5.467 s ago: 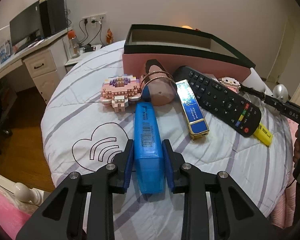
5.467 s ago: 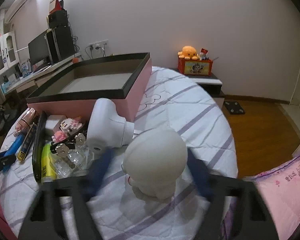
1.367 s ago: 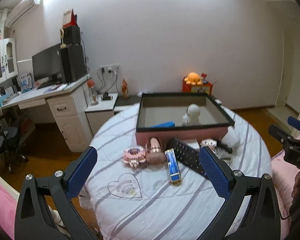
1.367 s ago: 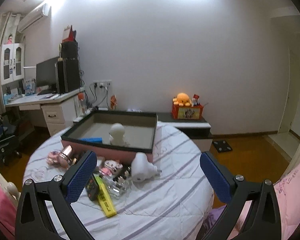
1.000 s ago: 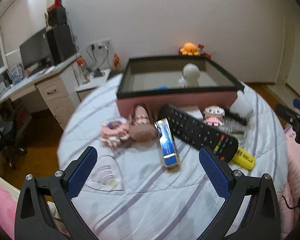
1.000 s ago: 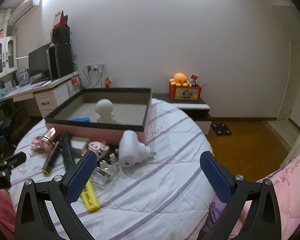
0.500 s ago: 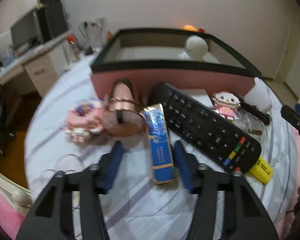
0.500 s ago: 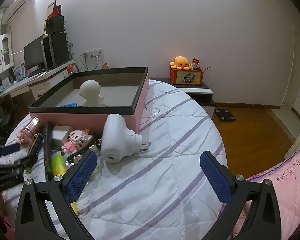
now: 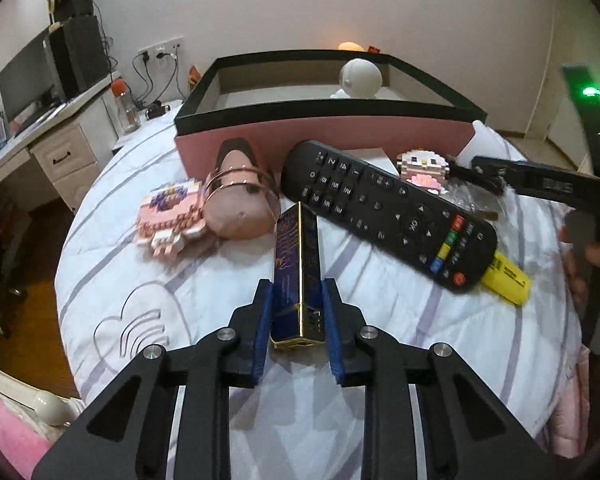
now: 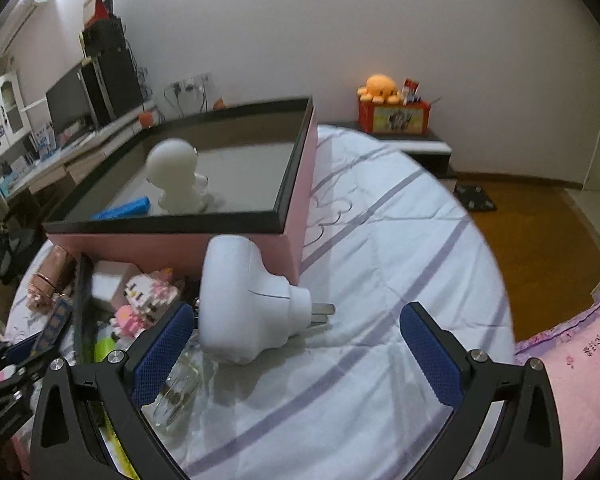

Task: Organize rigid objects
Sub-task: 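Grasp the blue-and-gold box with the left gripper while the right gripper grasps the white hair dryer, then carry the blue-and-gold box over the pink box while the right gripper carries the hair dryer there, then open both grippers to release the box and hair dryer into the pink box, then withdraw both tools from the pink box back over the bed, then grasp the rose-gold cup with the left gripper while the right gripper grasps the black hair clip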

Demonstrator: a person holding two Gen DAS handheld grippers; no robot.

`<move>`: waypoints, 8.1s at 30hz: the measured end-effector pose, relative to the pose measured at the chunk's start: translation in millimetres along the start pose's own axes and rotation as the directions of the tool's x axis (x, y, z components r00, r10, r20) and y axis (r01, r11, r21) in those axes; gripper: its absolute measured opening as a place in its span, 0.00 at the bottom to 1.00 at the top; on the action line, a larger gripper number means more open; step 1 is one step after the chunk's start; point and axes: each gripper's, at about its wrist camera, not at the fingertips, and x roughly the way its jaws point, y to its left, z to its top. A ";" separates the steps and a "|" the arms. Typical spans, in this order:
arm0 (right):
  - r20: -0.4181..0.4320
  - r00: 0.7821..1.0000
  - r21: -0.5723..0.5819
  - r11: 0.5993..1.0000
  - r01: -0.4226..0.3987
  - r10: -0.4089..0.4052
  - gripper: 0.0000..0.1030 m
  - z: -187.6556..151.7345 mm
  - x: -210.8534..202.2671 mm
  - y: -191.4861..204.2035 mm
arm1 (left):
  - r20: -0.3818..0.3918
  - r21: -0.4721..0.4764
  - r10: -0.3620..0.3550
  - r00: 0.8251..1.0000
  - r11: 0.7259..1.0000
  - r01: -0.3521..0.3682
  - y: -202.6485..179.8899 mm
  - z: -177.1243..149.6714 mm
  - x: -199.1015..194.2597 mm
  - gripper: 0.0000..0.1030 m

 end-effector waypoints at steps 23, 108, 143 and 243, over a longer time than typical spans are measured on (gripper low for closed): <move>-0.034 0.999 -0.023 0.999 -0.037 0.036 0.72 -18.2 -15.4 -6.2 | 0.036 -0.040 -0.056 0.998 0.998 0.058 7.2 -0.8 -0.3 0.22; 0.223 0.975 -0.174 0.984 0.024 0.016 0.72 67.2 0.2 51.8 | 0.233 -0.024 0.109 0.966 0.994 -0.107 31.2 137.5 40.5 0.22; 0.494 0.867 -0.175 0.984 0.030 0.061 0.86 6.9 -176.8 80.6 | 0.485 -0.105 0.120 0.866 0.991 -0.079 31.7 41.0 -158.8 1.00; -0.079 0.994 -0.215 0.973 -0.084 0.069 0.19 -9.7 6.7 26.0 | 0.138 -0.032 0.105 0.985 0.994 -0.101 31.3 57.7 19.6 0.62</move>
